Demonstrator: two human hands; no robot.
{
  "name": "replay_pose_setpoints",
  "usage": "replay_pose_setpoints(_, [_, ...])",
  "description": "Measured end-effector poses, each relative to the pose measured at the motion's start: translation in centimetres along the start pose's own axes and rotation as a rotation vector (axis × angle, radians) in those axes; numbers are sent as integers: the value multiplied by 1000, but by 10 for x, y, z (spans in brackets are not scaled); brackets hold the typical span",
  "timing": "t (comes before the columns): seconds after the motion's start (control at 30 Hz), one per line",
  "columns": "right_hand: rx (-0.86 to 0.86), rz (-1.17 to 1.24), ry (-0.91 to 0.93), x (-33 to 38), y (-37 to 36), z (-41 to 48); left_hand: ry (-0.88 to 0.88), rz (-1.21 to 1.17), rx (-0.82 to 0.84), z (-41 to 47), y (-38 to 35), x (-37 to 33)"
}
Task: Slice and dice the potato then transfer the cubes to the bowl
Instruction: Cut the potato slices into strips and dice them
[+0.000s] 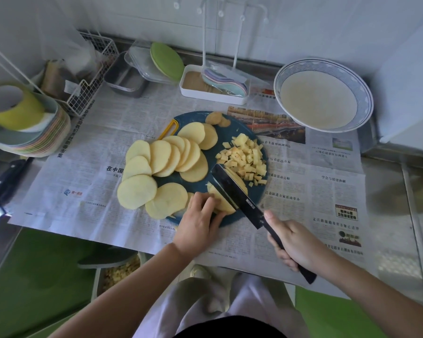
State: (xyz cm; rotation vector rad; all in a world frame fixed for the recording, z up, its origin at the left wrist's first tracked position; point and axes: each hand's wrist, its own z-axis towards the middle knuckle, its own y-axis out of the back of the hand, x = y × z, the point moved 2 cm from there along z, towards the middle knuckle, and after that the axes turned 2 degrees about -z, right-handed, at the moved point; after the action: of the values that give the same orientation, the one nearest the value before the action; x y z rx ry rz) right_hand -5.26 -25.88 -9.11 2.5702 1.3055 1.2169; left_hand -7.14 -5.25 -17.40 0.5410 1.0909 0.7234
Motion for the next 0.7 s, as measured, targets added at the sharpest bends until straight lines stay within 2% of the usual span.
replay_pose_setpoints(0.43, [75,-128,-75,3,-3,-7,-2,-6,-14,1,-2,-1])
replay_pose_setpoints(0.7, [-50,-382,-47,11,-17,-2,-7,-43,-19,3,0,-2])
